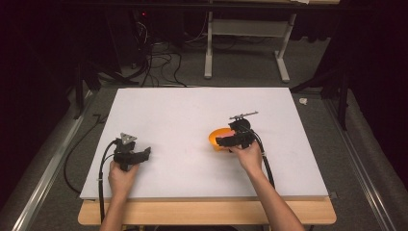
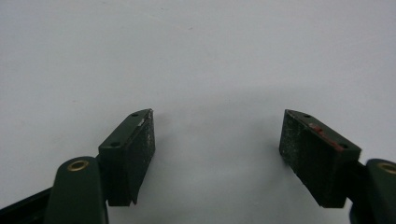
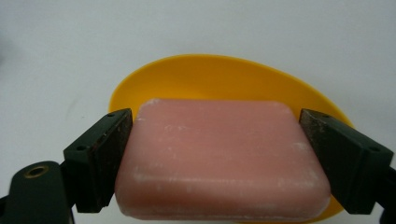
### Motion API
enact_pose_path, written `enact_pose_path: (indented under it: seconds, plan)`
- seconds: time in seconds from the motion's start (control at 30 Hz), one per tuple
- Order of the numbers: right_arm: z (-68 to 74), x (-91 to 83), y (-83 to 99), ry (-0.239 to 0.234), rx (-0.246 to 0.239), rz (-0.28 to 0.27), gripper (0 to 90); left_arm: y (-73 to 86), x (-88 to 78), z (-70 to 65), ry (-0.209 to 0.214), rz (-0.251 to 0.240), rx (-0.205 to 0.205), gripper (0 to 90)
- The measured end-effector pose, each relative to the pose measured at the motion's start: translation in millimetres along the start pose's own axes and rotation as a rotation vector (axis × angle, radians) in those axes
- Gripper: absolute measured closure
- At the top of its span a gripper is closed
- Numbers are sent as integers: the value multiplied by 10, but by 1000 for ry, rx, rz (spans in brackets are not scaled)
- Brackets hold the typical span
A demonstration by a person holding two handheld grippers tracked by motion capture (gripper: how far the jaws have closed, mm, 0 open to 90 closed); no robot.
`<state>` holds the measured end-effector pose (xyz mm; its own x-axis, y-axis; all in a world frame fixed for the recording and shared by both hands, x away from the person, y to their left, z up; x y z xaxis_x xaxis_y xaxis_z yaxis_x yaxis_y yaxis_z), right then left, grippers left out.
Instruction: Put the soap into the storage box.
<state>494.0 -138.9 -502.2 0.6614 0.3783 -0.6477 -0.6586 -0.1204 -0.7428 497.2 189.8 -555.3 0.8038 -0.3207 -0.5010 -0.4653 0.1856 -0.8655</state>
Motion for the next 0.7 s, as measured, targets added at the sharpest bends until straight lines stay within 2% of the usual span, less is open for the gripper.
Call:
enact_pose_path:
  seconds: [0.2,0.37,0.7]
  plan:
    - [-38,-55,-67,5,20,-41,138,0,0,0,0,0,1,272]
    - [-58,-65,-61,4,24,-42,138,0,0,0,-1,0,1,271]
    - [-32,-163,-133,-21,12,-93,144,0,0,0,0,0,1,271]
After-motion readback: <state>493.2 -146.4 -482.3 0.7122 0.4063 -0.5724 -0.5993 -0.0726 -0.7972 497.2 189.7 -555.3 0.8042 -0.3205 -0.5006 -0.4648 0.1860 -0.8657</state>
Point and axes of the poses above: each handheld gripper's, and its own axes: x roughly forward along the jaws, y roughly out of its underside, z roughly to its left, the point moved 10 cm from there along x, roughly forward along the jaws, and after that the axes turned 12 degrees about -z, right-handed, at the moved point
